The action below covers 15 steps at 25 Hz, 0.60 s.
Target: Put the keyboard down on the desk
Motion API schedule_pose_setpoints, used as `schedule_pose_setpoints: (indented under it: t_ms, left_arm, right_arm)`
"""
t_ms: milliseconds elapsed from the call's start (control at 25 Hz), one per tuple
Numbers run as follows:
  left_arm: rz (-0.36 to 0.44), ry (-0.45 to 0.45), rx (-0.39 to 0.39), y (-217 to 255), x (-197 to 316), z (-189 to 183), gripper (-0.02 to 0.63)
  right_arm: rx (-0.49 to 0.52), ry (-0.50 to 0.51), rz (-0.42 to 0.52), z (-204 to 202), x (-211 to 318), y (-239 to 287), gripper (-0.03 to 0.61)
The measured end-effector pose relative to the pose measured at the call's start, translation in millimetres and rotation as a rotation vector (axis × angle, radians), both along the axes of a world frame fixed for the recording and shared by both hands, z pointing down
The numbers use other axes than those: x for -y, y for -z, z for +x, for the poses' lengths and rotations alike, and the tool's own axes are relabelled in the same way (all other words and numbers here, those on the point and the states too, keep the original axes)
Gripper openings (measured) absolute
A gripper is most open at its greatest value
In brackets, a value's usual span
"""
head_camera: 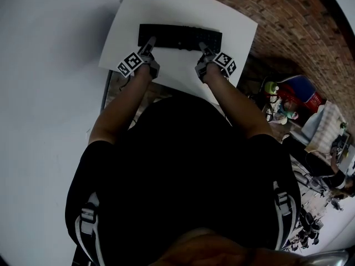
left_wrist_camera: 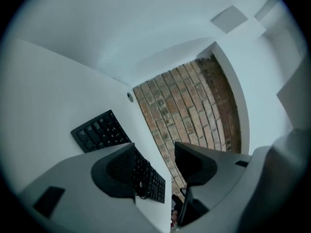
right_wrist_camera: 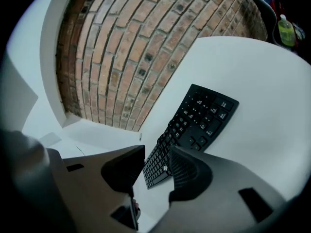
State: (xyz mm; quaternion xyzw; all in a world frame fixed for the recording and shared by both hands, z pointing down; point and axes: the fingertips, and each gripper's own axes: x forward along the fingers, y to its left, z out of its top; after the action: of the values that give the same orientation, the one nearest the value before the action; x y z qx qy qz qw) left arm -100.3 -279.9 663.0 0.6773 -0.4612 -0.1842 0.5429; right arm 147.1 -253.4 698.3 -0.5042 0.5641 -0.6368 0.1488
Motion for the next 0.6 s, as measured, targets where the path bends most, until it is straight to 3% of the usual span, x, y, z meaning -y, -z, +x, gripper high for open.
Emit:
schedule_pose_setpoints:
  t_ms: [600]
  left_arm:
    - [0.298,-0.217,0.280,75,-14,21,0.152]
  right_arm:
    - [-0.199,0.147,0.162,-8,-4,47,0.069]
